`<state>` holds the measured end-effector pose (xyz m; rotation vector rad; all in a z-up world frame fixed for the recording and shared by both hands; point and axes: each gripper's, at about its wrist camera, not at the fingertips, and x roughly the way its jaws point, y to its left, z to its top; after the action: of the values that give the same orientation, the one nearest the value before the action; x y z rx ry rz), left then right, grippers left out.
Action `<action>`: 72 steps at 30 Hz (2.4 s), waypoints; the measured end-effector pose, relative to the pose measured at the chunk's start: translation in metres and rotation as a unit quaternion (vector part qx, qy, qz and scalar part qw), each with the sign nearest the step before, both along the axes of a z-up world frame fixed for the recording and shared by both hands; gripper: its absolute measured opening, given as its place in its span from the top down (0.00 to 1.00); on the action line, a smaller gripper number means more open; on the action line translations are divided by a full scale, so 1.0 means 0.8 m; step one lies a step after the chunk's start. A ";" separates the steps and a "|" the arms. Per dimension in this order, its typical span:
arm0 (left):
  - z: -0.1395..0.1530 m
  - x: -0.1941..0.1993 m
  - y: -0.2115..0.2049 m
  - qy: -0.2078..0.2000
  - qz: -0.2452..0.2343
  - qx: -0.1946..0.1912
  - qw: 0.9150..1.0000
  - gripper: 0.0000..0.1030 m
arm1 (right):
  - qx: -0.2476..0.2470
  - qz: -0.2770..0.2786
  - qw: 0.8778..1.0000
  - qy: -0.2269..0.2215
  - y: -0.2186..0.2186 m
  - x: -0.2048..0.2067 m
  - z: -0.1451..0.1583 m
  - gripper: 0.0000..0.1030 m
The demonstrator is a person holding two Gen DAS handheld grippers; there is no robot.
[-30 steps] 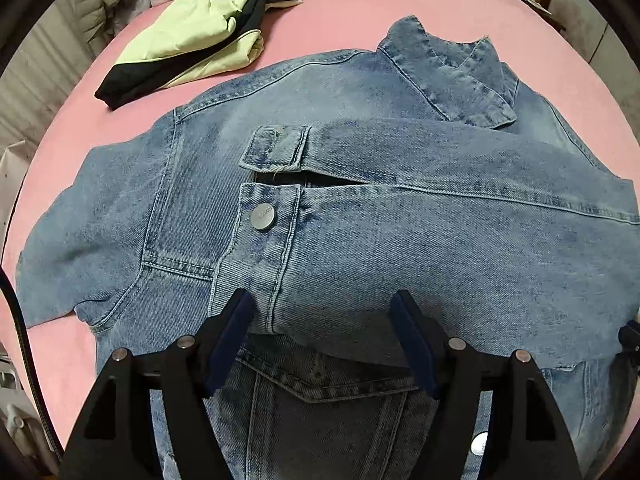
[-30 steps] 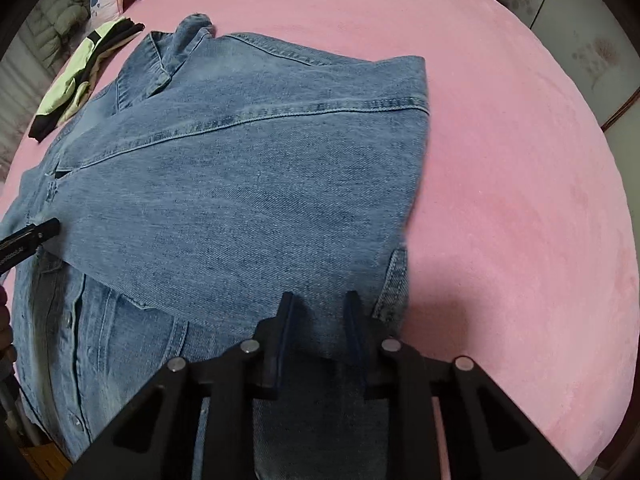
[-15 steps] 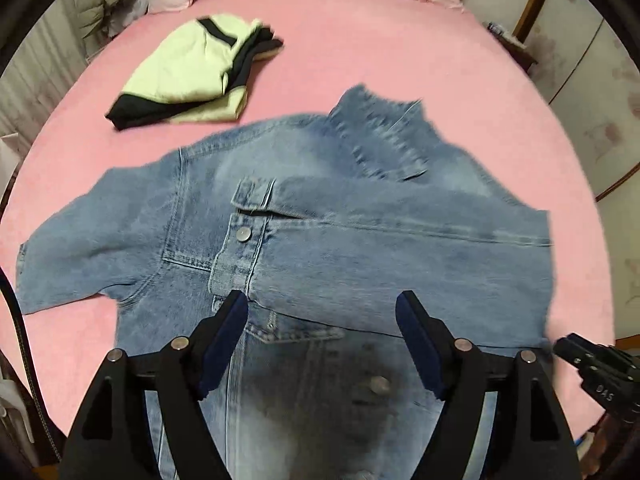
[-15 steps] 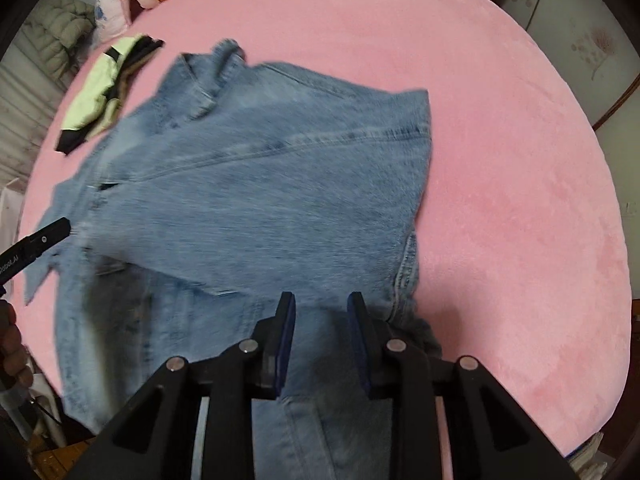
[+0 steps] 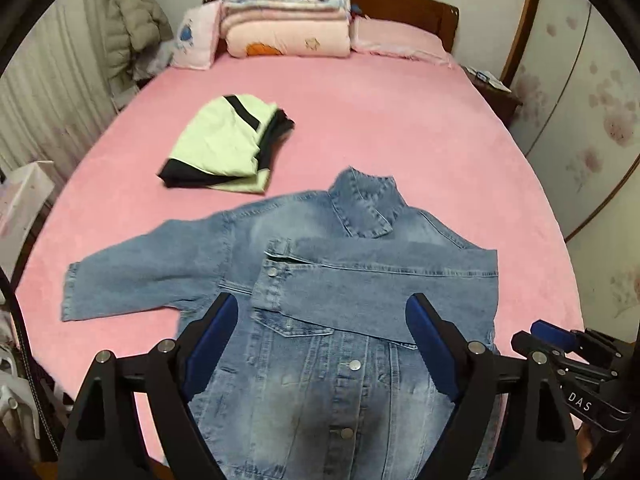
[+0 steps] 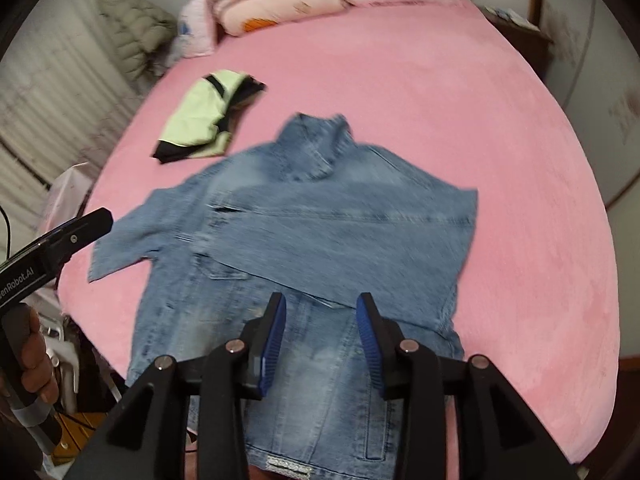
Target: Fold large clothes
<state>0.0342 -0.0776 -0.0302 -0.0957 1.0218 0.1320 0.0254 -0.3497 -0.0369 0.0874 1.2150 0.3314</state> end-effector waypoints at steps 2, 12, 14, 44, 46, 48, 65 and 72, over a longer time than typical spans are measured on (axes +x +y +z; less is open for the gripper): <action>0.011 -0.013 0.004 -0.003 0.006 0.009 1.000 0.17 | 0.003 0.015 1.000 -0.013 0.012 -0.003 0.013 0.64; 0.021 -0.048 0.053 0.007 0.026 0.025 0.999 0.17 | 0.003 0.075 0.996 -0.055 0.070 -0.015 0.047 0.64; 0.024 -0.053 0.074 0.003 0.031 0.022 0.999 0.17 | -0.003 0.080 0.995 -0.060 0.086 -0.016 0.049 0.64; -0.256 -0.142 0.689 0.087 0.283 -0.201 0.934 0.17 | -0.033 0.071 0.997 0.007 0.559 0.031 -0.040 0.64; -0.284 -0.149 0.710 0.083 0.312 -0.230 0.918 0.17 | -0.037 0.080 0.996 0.015 0.579 0.032 -0.054 0.64; -0.308 -0.153 0.723 0.081 0.331 -0.250 0.906 0.19 | -0.037 0.084 0.995 0.027 0.595 0.033 -0.067 0.64; -0.379 -0.130 0.752 0.057 0.414 -0.320 0.850 0.84 | -0.040 0.082 0.993 0.077 0.608 0.031 -0.111 0.64; -0.296 -0.088 0.713 0.005 0.357 -0.290 0.888 0.86 | -0.025 0.061 0.995 0.074 0.574 0.034 -0.103 0.64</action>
<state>-0.0366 0.4928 -0.2672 -1.0262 0.9671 0.4942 0.0525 0.1094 -0.1193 -0.0061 1.3775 0.4075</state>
